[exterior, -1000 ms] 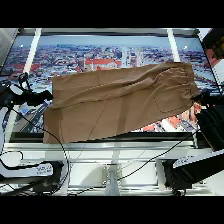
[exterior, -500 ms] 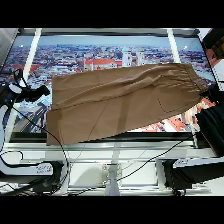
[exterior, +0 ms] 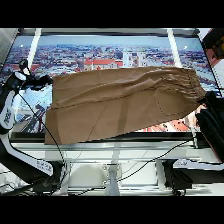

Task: Fold the clothes and pants, and hang the long-sleeved shirts on hangers.

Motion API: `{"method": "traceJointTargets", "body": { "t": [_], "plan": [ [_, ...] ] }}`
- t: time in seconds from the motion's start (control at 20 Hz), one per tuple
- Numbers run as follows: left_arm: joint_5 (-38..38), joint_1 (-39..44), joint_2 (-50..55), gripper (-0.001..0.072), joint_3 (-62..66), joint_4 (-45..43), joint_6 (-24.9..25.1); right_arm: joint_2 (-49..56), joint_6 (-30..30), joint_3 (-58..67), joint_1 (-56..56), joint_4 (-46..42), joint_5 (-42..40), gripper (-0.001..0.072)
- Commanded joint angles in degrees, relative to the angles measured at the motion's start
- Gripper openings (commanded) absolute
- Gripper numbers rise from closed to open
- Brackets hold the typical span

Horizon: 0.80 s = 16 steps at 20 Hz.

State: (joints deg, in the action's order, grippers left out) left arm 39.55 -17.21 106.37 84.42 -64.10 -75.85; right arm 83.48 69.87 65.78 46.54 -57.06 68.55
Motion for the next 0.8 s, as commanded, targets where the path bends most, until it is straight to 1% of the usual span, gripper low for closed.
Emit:
{"method": "traceJointTargets", "body": {
  "t": [0.0,0.1,0.15,0.3,0.4,0.6,0.7,0.75],
  "plan": [
    [0.6,1.2,4.6,0.0643,6.0,0.3,0.3,-5.9,2.2,-7.3,-1.2,0.7,-8.6,0.0033],
    [0.8,1.4,4.6,0.0643,6.9,0.3,0.3,-11.8,3.5,-12.7,-3.3,-0.7,-15.3,0.0033],
    [1.8,1.4,4.4,0.0643,7.6,0.3,0.3,-14.5,5.3,-15.1,-4.2,-1.6,-17.8,0.0033],
    [3.8,0.7,2.2,0.0643,8.4,-0.1,0.3,-21.4,11.1,-20.3,-4.8,-6.3,-22.3,0.0033],
    [4.1,0.2,1.2,0.0643,8.4,-0.3,0.2,-25.3,13.3,-23.3,-4.8,-10.1,-22.7,0.0033],
    [10.6,0.4,3.3,0.0642,8.5,-0.1,0.5,-27.6,13.5,-25.7,-4.8,-10.1,-22.6,0.0034],
    [12.3,0.7,4.4,0.0638,8.5,0.4,2.5,-27.6,13.5,-25.7,-4.8,-10.1,-23.1,0.0034],
    [12.5,0.9,4.9,0.0577,8.5,0.3,2.7,-27.6,13.5,-25.7,-4.8,-10.1,-23.2,0.0034]
  ]
}}
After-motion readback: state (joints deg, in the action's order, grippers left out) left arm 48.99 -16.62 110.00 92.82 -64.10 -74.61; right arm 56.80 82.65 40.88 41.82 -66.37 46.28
